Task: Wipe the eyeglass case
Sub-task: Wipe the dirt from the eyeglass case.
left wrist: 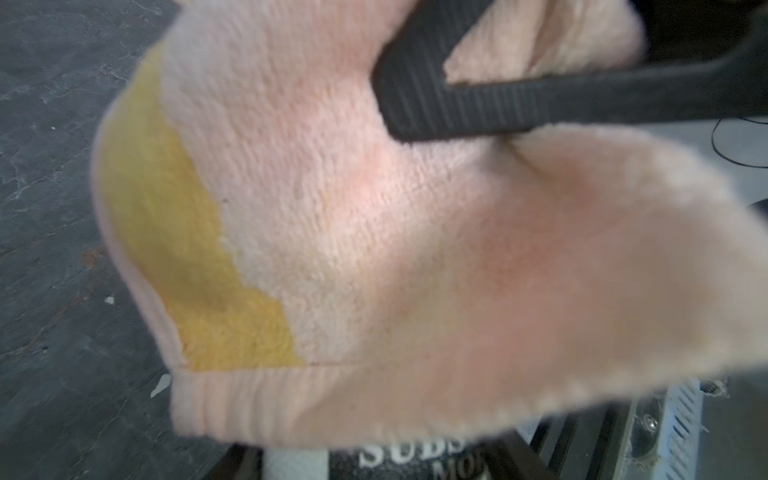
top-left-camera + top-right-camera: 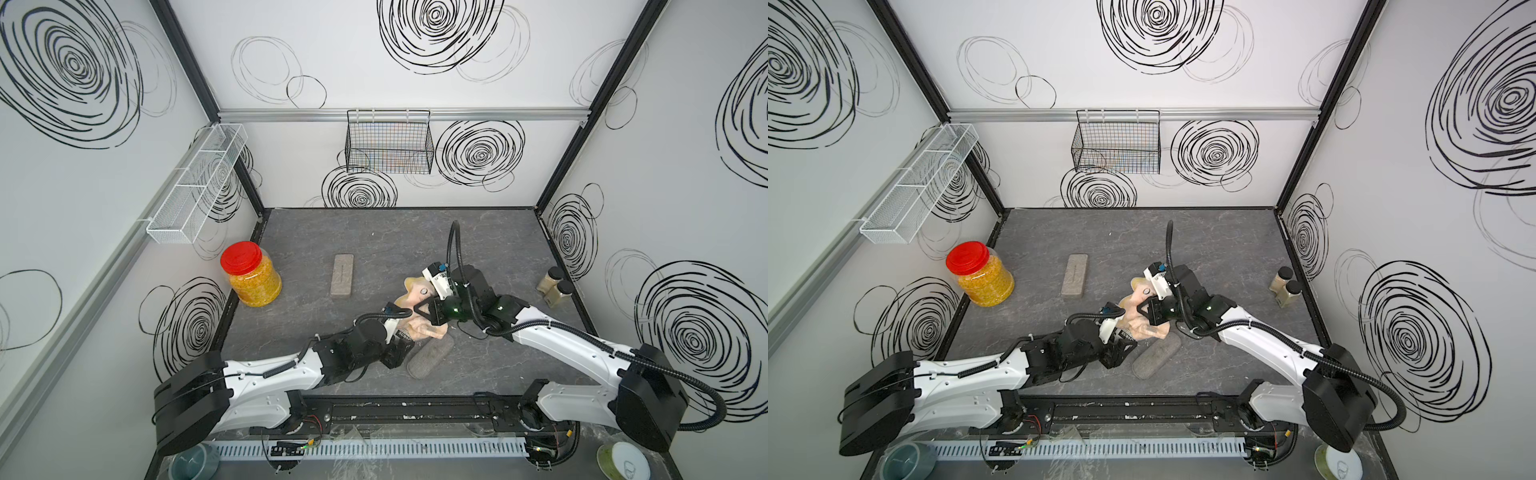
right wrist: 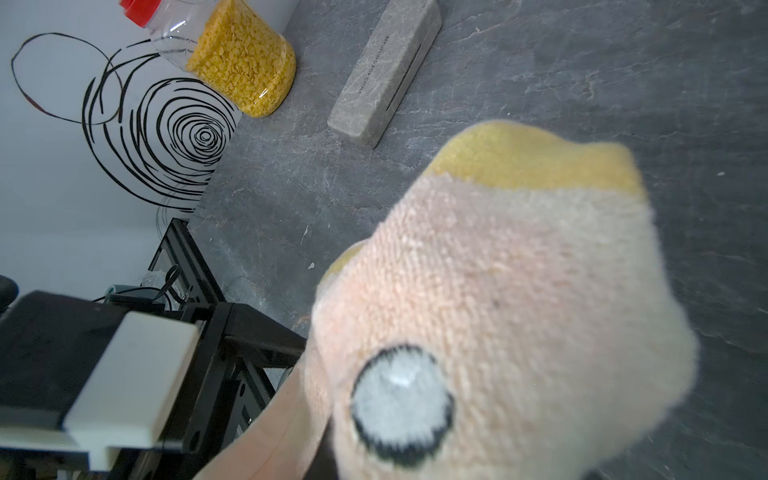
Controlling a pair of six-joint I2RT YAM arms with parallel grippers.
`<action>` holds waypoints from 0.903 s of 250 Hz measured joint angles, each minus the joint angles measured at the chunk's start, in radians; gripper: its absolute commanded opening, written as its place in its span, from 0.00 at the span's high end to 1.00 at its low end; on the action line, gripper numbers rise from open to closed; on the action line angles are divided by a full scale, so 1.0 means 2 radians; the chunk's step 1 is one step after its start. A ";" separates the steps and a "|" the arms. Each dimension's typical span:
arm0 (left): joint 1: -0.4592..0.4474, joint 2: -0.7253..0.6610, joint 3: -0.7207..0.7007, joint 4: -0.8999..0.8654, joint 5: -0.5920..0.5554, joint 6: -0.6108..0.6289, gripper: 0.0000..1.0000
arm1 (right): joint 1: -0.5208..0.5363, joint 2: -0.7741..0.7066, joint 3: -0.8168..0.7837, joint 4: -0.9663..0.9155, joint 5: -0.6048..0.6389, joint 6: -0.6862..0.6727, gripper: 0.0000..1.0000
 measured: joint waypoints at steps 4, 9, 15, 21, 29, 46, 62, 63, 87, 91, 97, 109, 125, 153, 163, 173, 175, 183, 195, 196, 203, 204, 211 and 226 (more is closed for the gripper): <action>0.000 0.000 0.000 0.000 0.000 0.000 0.39 | -0.002 0.000 0.000 -0.001 0.004 0.000 0.99; 0.000 0.000 0.000 0.000 0.000 0.000 0.39 | -0.003 -0.001 0.000 -0.002 0.010 0.002 0.99; 0.000 0.000 0.000 0.000 0.000 0.000 0.39 | -0.006 -0.002 0.000 -0.003 0.016 0.004 0.99; 0.000 0.000 -0.001 0.000 0.000 0.000 0.39 | -0.009 -0.002 0.000 -0.004 0.023 0.005 0.99; 0.000 0.000 -0.002 0.000 0.000 0.000 0.39 | -0.014 -0.004 0.001 -0.006 0.031 0.007 0.98; 0.000 -0.002 -0.005 0.001 -0.001 -0.001 0.39 | -0.021 -0.006 0.001 -0.010 0.048 0.010 0.98; -0.001 -0.006 -0.007 0.002 -0.002 -0.002 0.39 | -0.026 -0.006 0.001 -0.011 0.057 0.011 0.98; -0.001 -0.007 -0.007 0.002 -0.002 -0.002 0.39 | -0.026 -0.006 0.001 -0.011 0.057 0.011 0.98; -0.001 -0.010 -0.007 0.002 -0.002 -0.002 0.39 | -0.019 -0.006 0.001 -0.010 0.055 0.006 0.98; -0.001 -0.011 -0.008 0.002 -0.002 -0.002 0.39 | -0.017 -0.006 0.001 -0.010 0.055 0.003 0.98; -0.001 -0.011 -0.008 0.000 -0.002 -0.002 0.39 | -0.012 -0.006 0.001 -0.010 0.052 0.001 0.98; -0.001 -0.012 -0.010 -0.001 -0.002 -0.002 0.39 | 0.000 -0.006 0.001 -0.009 0.043 -0.004 0.99; -0.001 -0.012 -0.011 -0.001 -0.002 -0.002 0.39 | 0.016 -0.005 0.001 -0.009 0.026 -0.010 0.99; -0.001 -0.012 -0.011 -0.001 -0.002 -0.002 0.39 | 0.025 -0.003 0.001 -0.009 0.023 -0.011 1.00; -0.001 -0.012 -0.011 -0.001 -0.002 -0.002 0.39 | 0.020 -0.003 0.001 -0.010 0.029 -0.010 1.00; -0.001 -0.012 -0.011 -0.001 -0.002 -0.002 0.39 | 0.010 -0.004 0.001 -0.010 0.036 -0.006 1.00; -0.001 -0.012 -0.011 -0.001 -0.002 -0.002 0.39 | 0.008 -0.004 0.001 -0.010 0.037 -0.005 1.00; -0.001 -0.012 -0.011 -0.001 -0.002 -0.002 0.39 | -0.002 -0.006 0.001 -0.010 0.045 -0.001 0.99; -0.001 -0.012 -0.011 0.000 -0.003 -0.002 0.39 | -0.018 -0.012 0.001 -0.011 0.056 0.004 0.99; -0.001 -0.012 -0.011 0.000 -0.003 -0.002 0.39 | -0.019 -0.012 0.001 -0.011 0.057 0.004 0.99; -0.001 -0.012 -0.011 0.001 -0.003 -0.002 0.39 | -0.028 -0.017 0.000 -0.010 0.063 0.007 0.98; -0.001 -0.012 -0.011 0.001 -0.003 -0.002 0.39 | -0.029 -0.017 0.000 -0.010 0.064 0.007 0.98; -0.001 -0.013 -0.011 0.003 -0.003 -0.002 0.39 | -0.037 -0.022 -0.002 -0.010 0.066 0.008 0.98; -0.001 -0.013 -0.011 0.007 -0.004 -0.002 0.39 | -0.048 -0.031 -0.006 -0.009 0.067 0.009 0.98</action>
